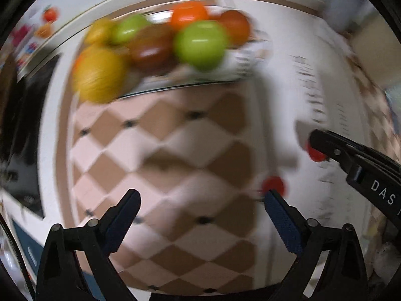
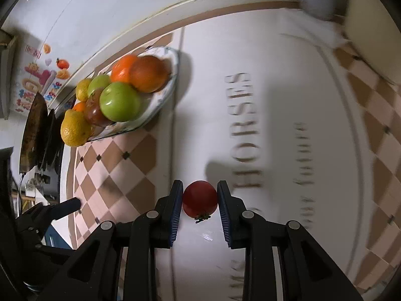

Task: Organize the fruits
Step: 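Grasp a red tomato with the right tool while the left tool grasps the other tomato, then carry both tomatoes onto the white plate and open both tools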

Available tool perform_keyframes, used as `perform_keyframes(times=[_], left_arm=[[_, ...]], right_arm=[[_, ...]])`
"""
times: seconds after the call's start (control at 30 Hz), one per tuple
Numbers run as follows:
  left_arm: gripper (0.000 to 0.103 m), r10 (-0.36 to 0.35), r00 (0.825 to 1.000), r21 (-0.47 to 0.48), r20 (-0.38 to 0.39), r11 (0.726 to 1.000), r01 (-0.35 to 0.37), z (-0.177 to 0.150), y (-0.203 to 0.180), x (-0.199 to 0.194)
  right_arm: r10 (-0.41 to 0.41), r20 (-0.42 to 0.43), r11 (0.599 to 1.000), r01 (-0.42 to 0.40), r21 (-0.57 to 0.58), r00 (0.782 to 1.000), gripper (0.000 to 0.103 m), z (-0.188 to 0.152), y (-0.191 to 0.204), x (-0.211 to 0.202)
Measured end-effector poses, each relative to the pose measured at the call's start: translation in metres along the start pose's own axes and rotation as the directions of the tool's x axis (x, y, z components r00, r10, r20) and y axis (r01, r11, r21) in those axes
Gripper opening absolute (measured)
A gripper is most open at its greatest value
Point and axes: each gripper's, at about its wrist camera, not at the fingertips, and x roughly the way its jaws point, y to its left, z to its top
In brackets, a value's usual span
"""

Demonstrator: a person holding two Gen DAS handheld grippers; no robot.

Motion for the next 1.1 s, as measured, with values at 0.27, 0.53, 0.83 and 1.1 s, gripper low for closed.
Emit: perform_keyframes(times=[0.27, 0.53, 0.83, 1.1], left_arm=[[0.058, -0.058, 0.997, 0.162, -0.054, 0.985, 0.066, 0.0, -0.061, 0.018], [0.028, -0.039, 0.998, 0.239, -0.045, 0.97, 0.048, -0.001, -0.083, 0.029], [0.028, -0.085, 0.996, 0.099, 0.027, 0.992, 0.082, 0.018, -0.054, -0.003], [0.028, -0.099, 0.985, -0.093, 0.139, 0.989, 0.113, 0.063, 0.02, -0.045]], right_arm=[[-0.032, 0.019, 0.998, 0.031, 0.061, 0.999, 0.03, -0.018, -0.042, -0.021], [-0.036, 0.032, 0.996, 0.033, 0.085, 0.999, 0.031, -0.025, -0.057, -0.027], [0.017, 0.059, 0.998, -0.02, 0.06, 0.998, 0.03, -0.006, -0.046, -0.03], [0.182, 0.112, 0.983, -0.181, -0.021, 0.977, 0.03, 0.043, 0.003, -0.01]])
